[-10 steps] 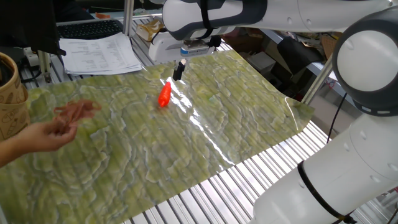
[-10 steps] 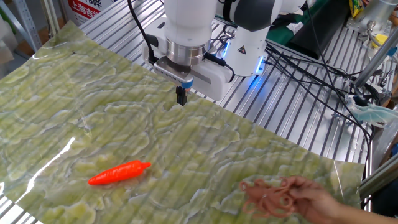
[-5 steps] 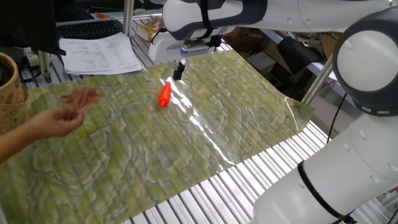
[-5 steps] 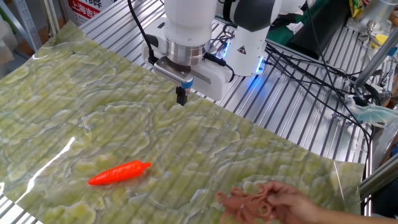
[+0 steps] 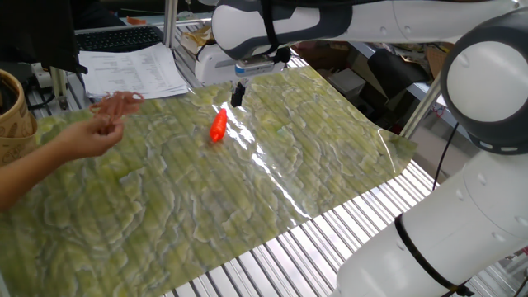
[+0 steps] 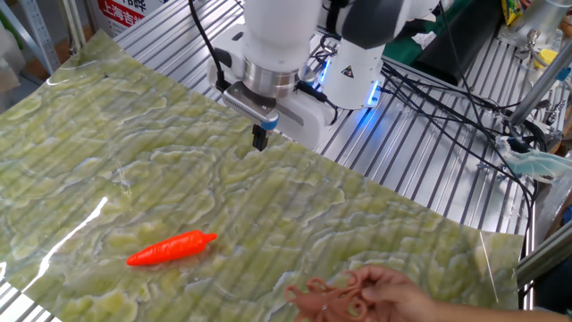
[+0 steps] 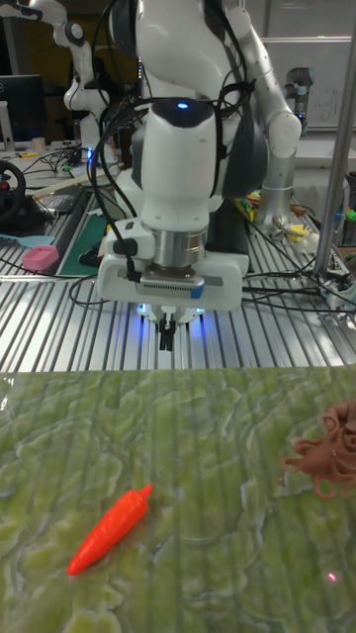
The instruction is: Receive something handed over by a human
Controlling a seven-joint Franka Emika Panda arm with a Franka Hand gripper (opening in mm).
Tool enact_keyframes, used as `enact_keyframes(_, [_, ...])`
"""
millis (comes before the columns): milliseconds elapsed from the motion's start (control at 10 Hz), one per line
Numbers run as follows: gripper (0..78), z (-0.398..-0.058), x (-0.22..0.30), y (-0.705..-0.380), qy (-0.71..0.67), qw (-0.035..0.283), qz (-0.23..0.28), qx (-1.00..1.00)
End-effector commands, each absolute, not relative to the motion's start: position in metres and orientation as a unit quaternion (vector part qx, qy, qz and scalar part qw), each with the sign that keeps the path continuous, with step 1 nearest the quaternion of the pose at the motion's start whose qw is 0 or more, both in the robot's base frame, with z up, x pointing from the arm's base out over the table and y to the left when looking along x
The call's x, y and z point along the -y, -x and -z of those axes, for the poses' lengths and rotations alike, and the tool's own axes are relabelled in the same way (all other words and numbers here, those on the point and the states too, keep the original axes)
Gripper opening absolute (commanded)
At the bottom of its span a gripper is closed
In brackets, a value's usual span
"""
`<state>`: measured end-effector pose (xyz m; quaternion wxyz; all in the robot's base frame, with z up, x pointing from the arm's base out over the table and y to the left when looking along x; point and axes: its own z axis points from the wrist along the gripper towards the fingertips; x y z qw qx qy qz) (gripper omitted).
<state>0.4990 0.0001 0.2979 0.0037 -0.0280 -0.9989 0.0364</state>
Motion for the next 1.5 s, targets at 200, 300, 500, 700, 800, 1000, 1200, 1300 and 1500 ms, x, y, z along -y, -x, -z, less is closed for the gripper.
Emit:
enact_keyframes(200, [77.3,-0.299,0.0,-0.499,0.035,0.003,-0.039,0.999])
enact_keyframes(300, [77.3,-0.299,0.0,-0.499,0.035,0.003,-0.039,0.999])
enact_keyframes(500, [77.3,-0.299,0.0,-0.499,0.035,0.003,-0.039,0.999])
enact_keyframes(700, [77.3,-0.299,0.0,-0.499,0.035,0.003,-0.039,0.999])
enact_keyframes(800, [77.3,-0.299,0.0,-0.499,0.035,0.003,-0.039,0.999])
enact_keyframes(1000, [77.3,-0.299,0.0,-0.499,0.035,0.003,-0.039,0.999])
enact_keyframes(1200, [77.3,-0.299,0.0,-0.499,0.035,0.003,-0.039,0.999])
enact_keyframes(1300, [77.3,-0.299,0.0,-0.499,0.035,0.003,-0.039,0.999])
enact_keyframes(1500, [77.3,-0.258,0.072,-0.473,0.101,0.01,-0.023,0.995])
